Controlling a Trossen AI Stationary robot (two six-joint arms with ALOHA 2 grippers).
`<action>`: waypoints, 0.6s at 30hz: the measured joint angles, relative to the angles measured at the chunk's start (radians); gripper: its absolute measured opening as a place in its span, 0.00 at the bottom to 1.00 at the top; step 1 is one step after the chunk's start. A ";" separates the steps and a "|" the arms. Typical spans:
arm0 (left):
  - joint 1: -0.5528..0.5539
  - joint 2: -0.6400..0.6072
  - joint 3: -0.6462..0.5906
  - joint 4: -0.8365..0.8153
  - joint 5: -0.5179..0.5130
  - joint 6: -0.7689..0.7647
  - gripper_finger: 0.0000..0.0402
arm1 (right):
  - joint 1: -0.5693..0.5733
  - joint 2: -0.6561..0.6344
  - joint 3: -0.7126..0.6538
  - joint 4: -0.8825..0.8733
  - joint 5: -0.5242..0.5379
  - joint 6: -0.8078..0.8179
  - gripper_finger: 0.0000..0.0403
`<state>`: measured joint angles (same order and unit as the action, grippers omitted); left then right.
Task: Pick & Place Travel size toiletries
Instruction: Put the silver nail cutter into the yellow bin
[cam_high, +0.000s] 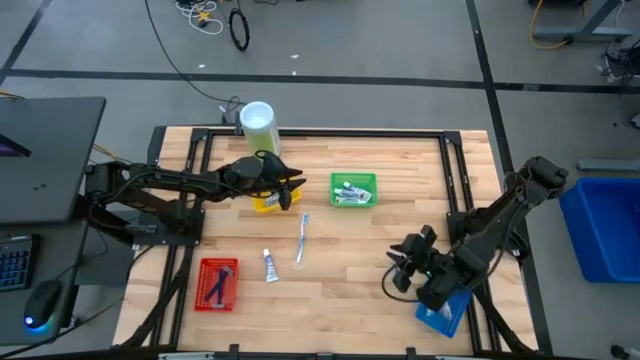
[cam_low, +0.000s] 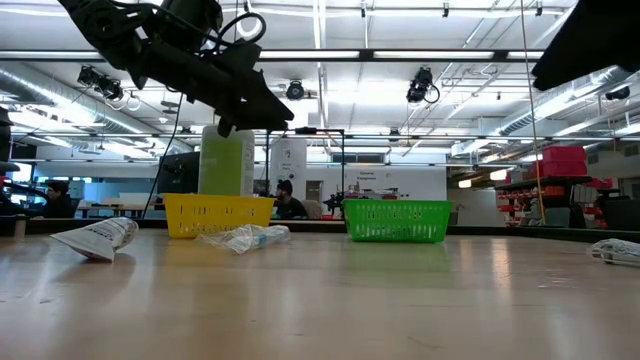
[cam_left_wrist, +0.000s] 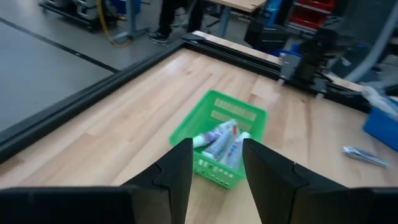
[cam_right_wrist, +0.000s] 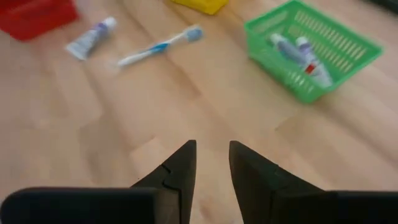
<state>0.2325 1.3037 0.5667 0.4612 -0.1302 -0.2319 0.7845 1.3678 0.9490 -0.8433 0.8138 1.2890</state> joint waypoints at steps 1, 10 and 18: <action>0.000 0.000 0.000 0.000 0.016 -0.001 0.37 | -0.017 0.000 -0.011 0.007 0.005 -0.024 0.26; -0.082 0.000 0.000 -0.001 0.073 0.002 0.37 | -0.230 0.000 -0.188 0.268 -0.213 -0.240 0.35; -0.161 0.000 0.000 -0.001 0.064 0.000 0.37 | -0.366 0.000 -0.403 0.819 -0.240 -0.474 0.49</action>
<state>0.0716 1.3037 0.5667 0.4606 -0.0666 -0.2317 0.4181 1.3682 0.5461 -0.0243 0.5739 0.8149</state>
